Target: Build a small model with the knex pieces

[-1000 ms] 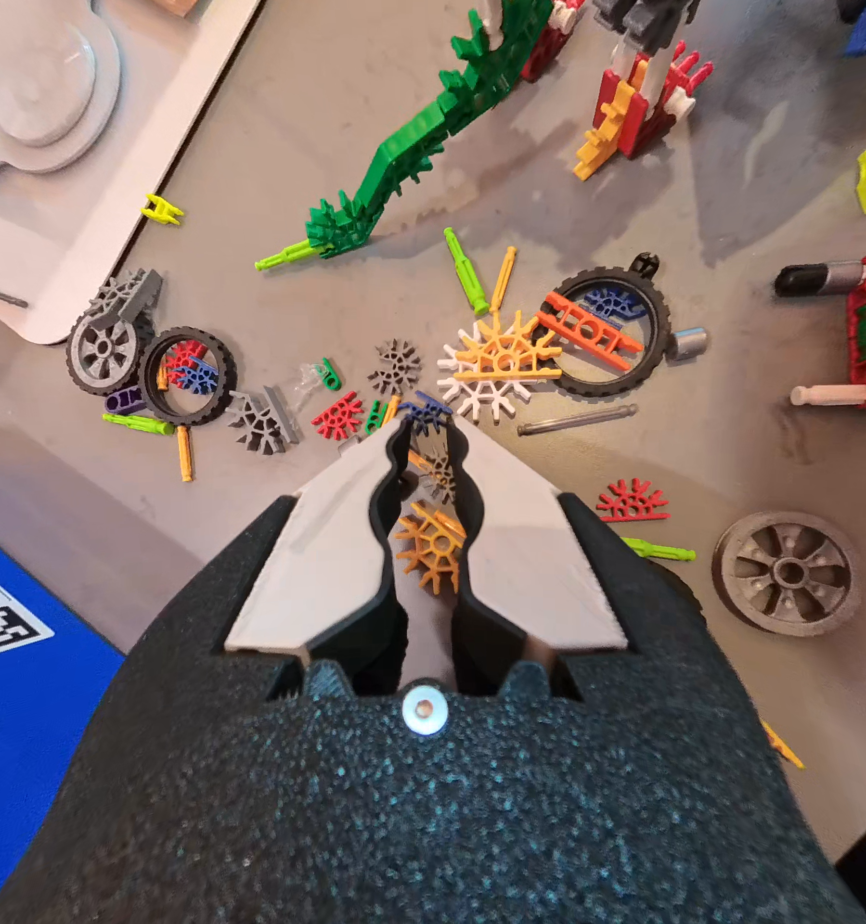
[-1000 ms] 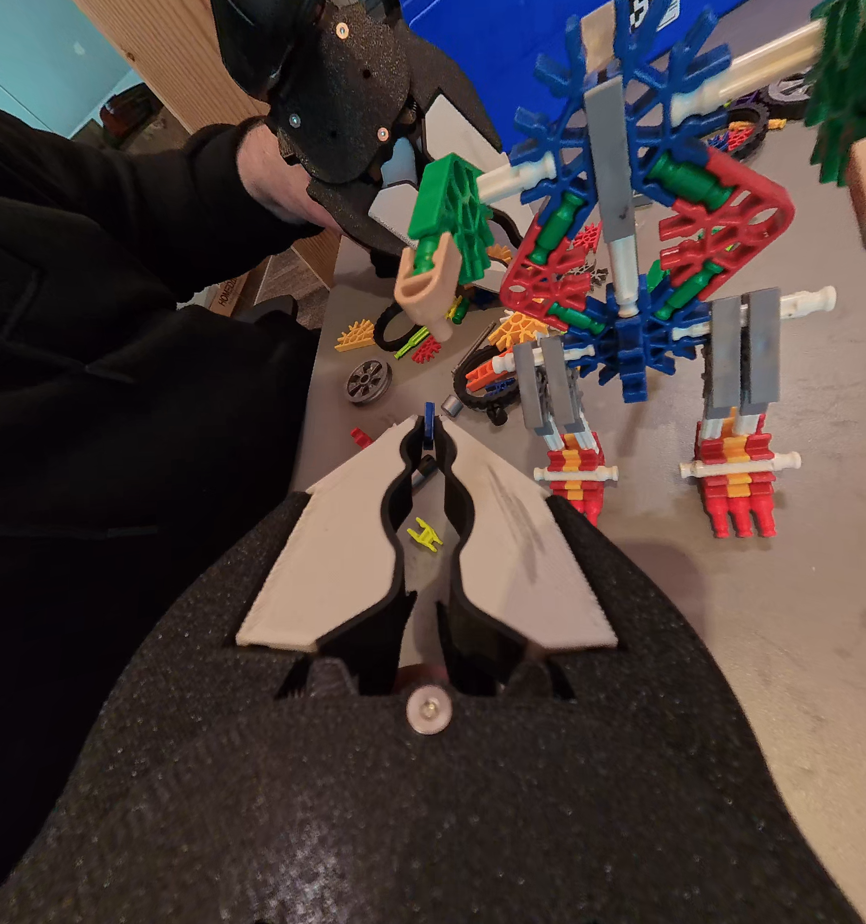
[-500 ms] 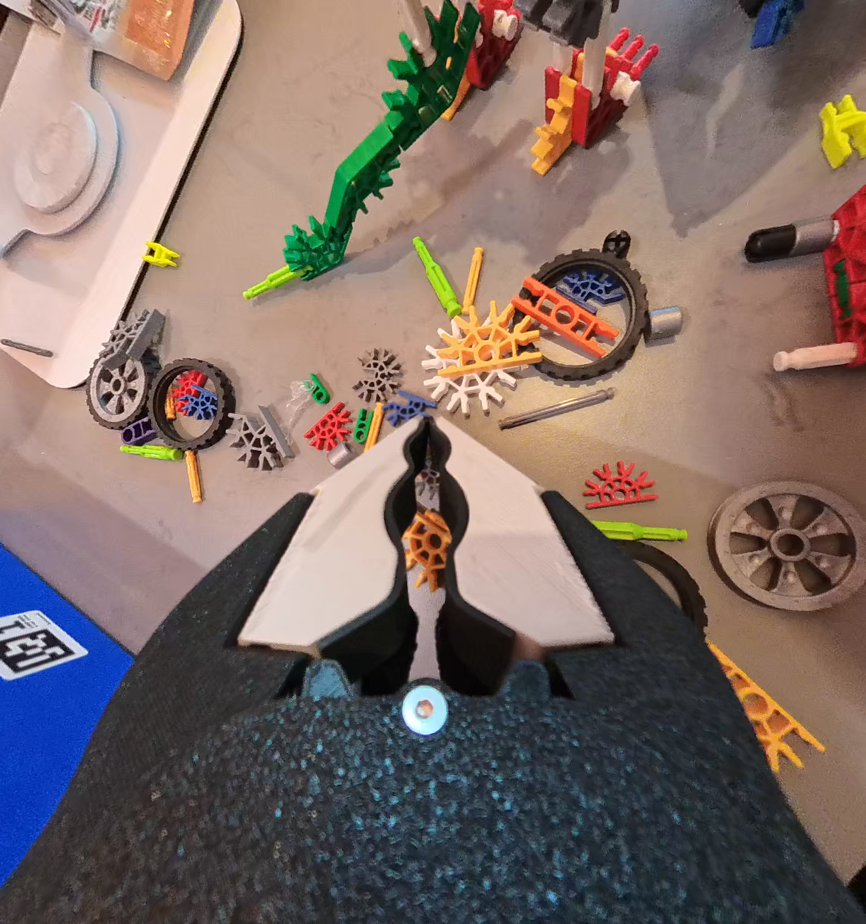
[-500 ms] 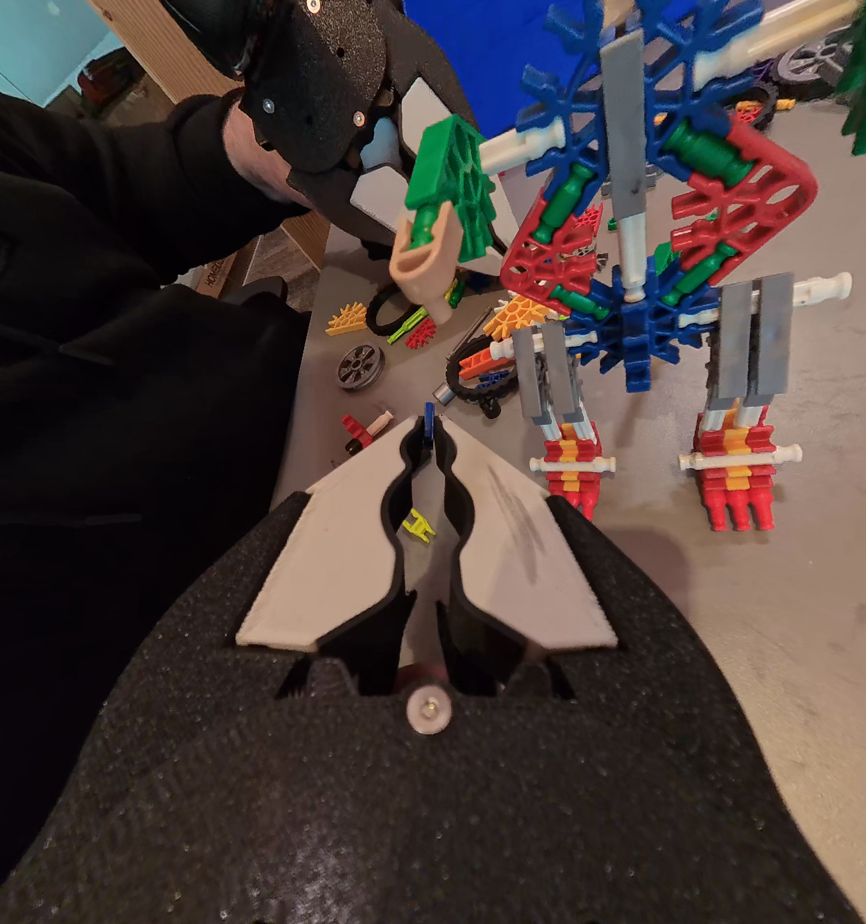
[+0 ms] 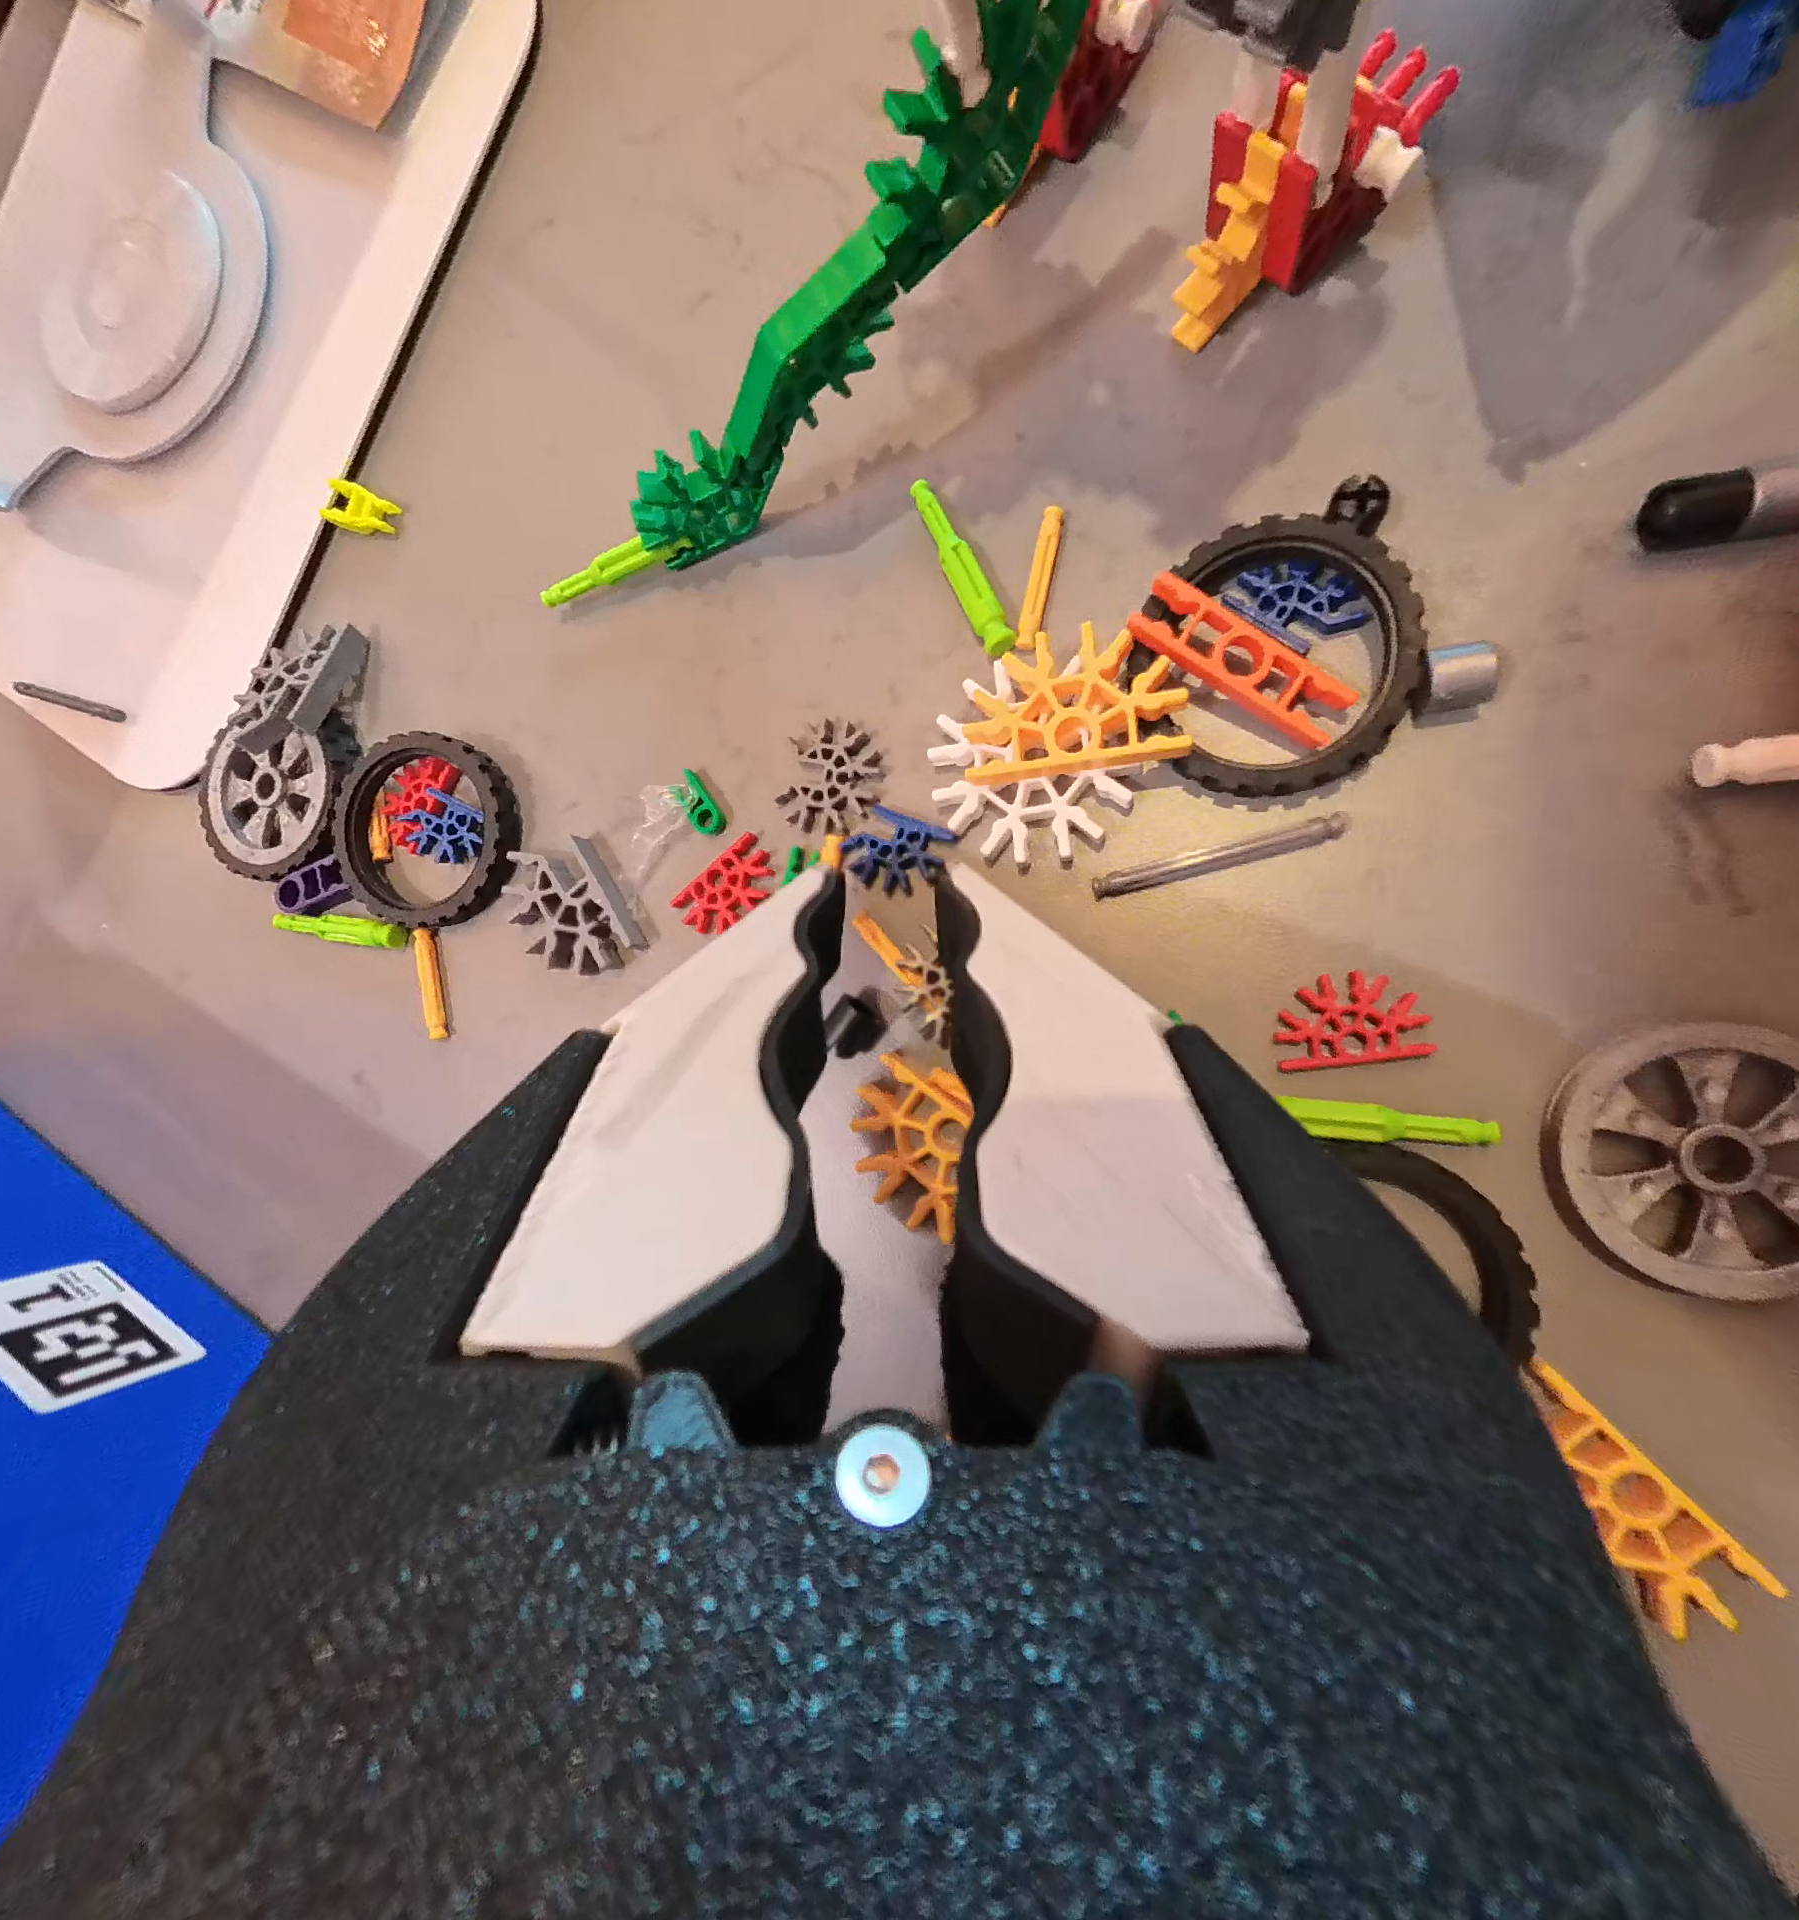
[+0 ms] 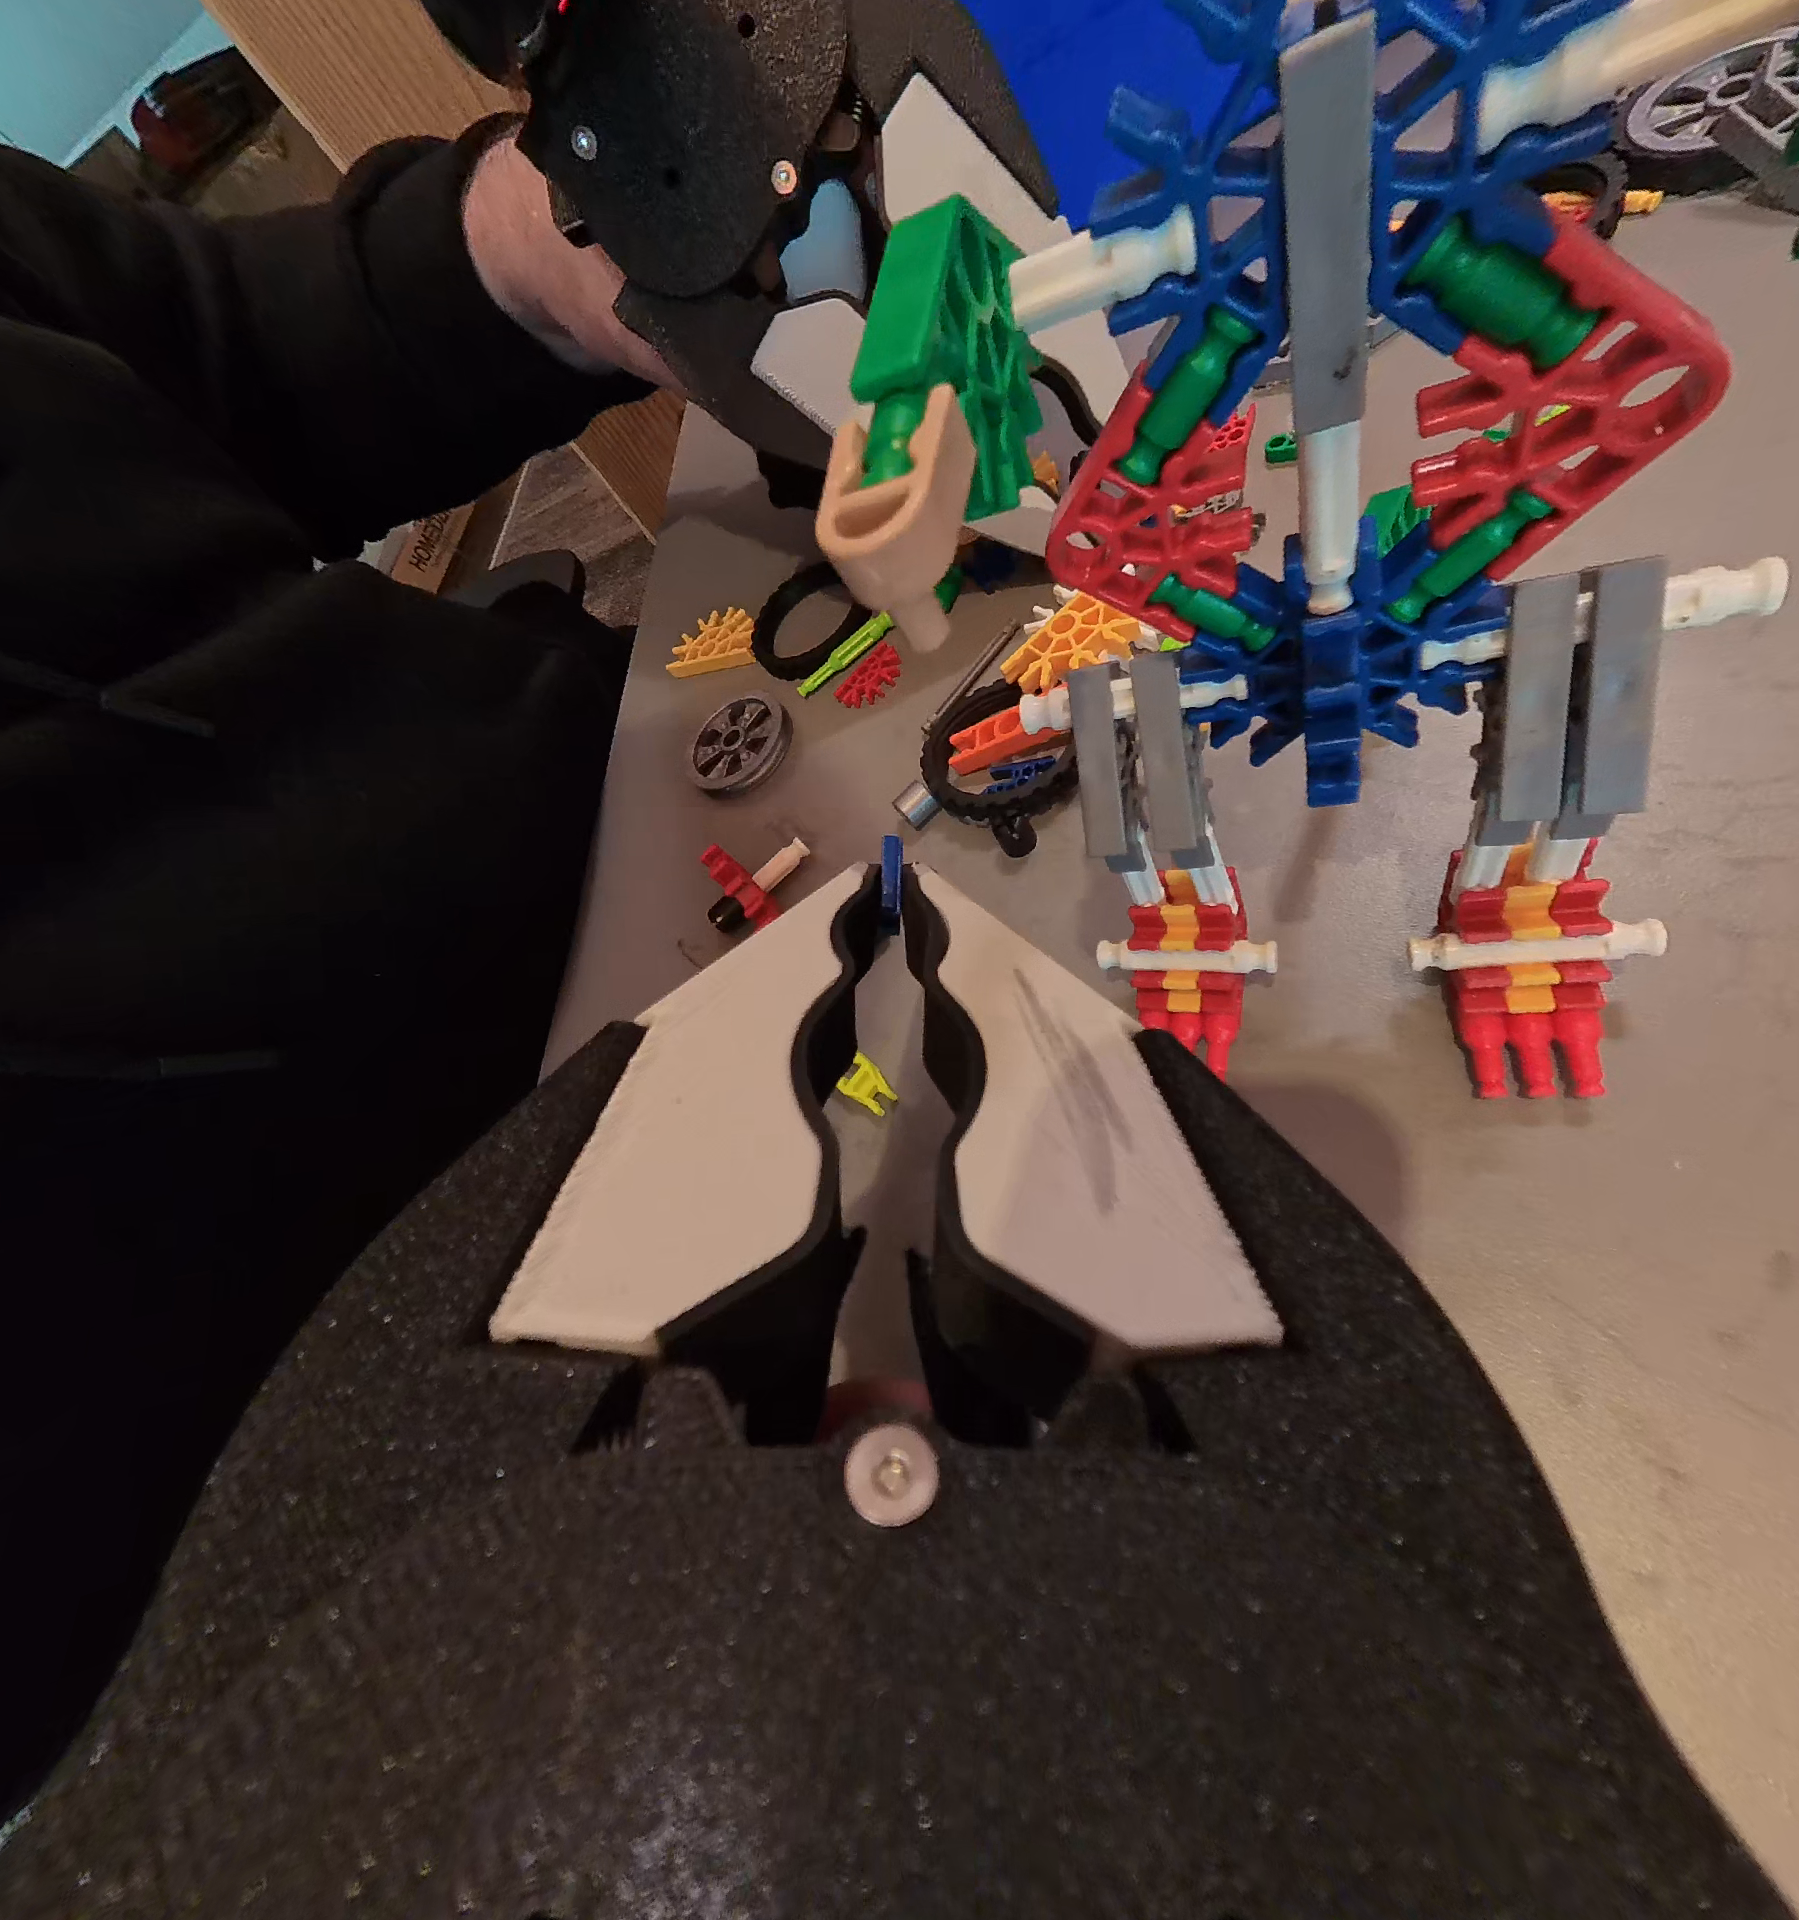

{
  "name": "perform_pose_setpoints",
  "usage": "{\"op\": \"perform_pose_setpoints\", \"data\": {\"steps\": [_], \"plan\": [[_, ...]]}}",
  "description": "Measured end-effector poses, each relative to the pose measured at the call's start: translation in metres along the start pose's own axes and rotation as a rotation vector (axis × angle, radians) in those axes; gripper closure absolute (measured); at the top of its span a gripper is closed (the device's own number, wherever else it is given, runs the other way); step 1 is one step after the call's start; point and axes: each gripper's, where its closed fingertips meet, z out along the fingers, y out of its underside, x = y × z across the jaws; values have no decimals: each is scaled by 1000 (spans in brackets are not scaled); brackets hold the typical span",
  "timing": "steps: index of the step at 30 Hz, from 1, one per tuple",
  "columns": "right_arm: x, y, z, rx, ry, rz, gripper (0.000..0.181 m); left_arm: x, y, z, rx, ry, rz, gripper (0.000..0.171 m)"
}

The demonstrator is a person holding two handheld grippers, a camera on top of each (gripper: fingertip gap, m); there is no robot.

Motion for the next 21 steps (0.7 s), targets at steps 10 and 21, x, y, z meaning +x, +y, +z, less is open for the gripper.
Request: {"op": "perform_pose_setpoints", "data": {"steps": [10,21], "plan": [[1,0,0,0,1,1,178,1,-5,4,24,27,-3,162],[2,2,0,-6,2,3,178,7,-1,-1,18,48,19,167]]}}
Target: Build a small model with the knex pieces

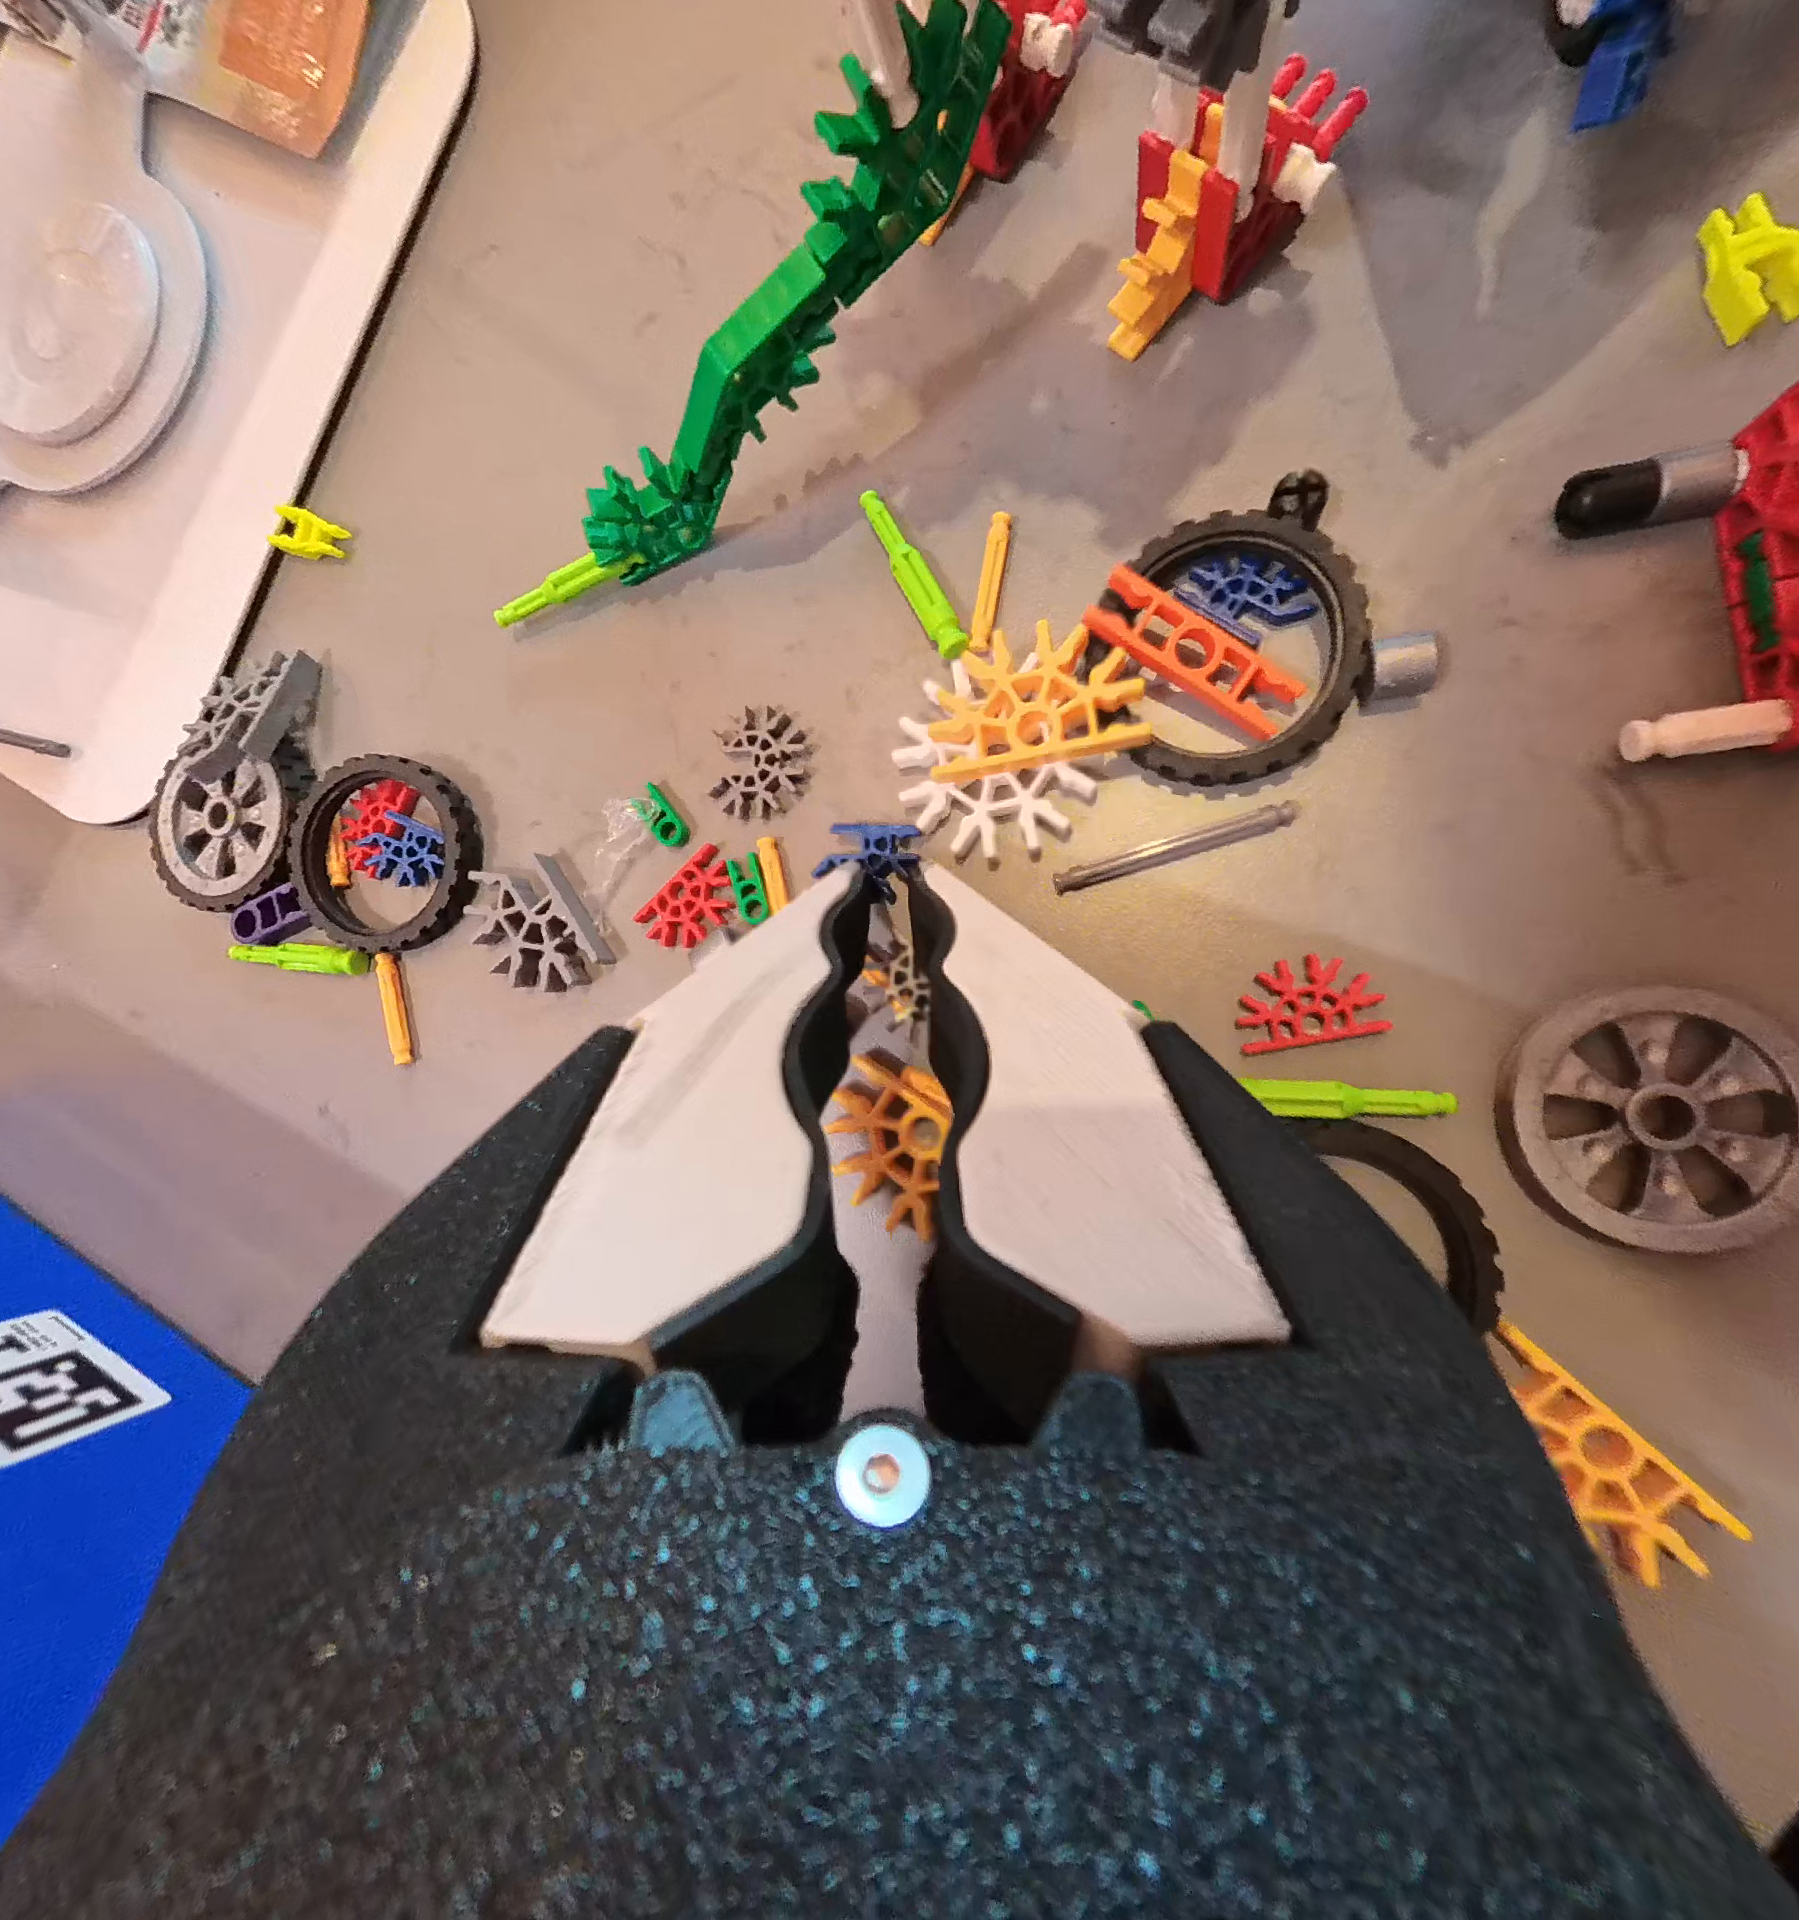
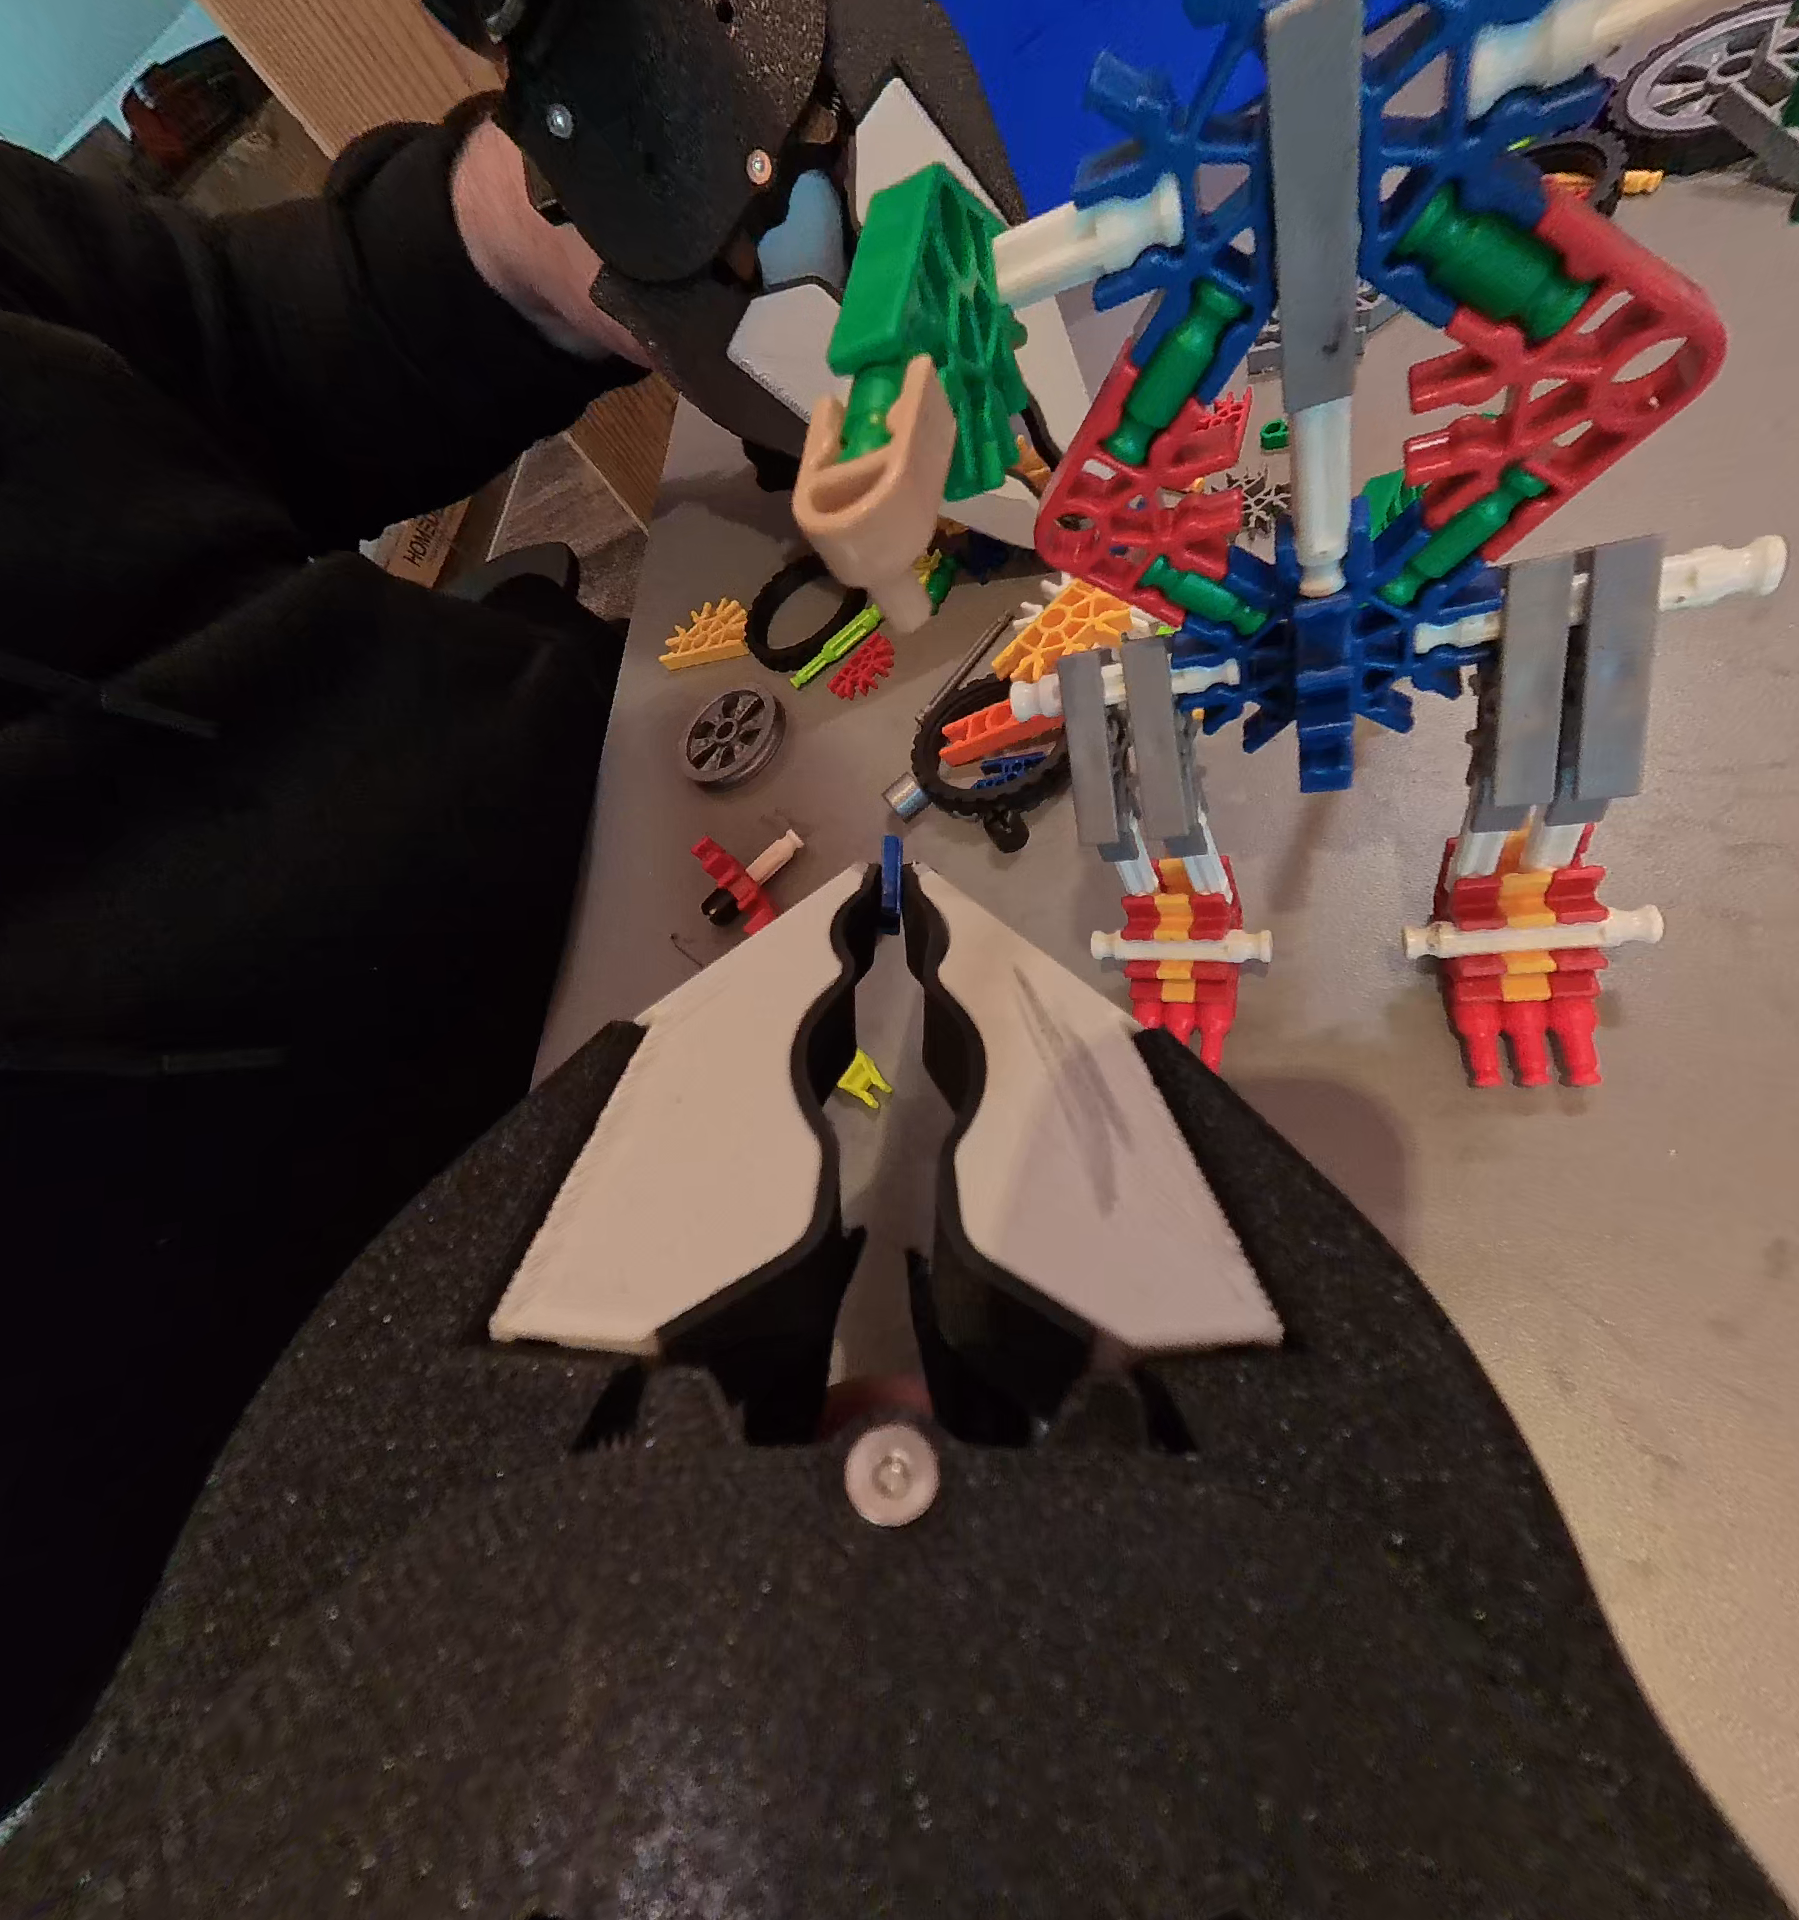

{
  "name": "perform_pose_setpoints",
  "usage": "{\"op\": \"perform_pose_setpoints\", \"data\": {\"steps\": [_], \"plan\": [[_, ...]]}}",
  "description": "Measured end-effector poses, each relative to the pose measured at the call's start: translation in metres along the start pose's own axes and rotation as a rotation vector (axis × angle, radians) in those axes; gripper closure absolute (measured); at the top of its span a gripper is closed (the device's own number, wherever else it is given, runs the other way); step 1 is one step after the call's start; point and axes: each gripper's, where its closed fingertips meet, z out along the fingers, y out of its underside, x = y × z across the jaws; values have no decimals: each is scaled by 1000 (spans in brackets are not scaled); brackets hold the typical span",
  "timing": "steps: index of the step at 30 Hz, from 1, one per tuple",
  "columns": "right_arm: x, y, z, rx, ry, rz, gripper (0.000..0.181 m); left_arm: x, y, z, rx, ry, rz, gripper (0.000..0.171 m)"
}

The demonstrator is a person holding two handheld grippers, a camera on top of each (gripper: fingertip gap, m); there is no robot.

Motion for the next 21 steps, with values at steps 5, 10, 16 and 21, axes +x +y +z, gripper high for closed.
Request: {"op": "perform_pose_setpoints", "data": {"steps": [5,10,16,21], "plan": [[1,1,0,-1,2,1,178,6,3,-5,-23,51,35,170],[1,2,0,-5,1,1,178,16,-2,-10,9,102,61,171],[8,9,-3,-17,18,5,178,3,4,-5,-25,22,50,154],[13,7,-10,0,32,18,178,4,2,-3,-15,44,42,155]]}}
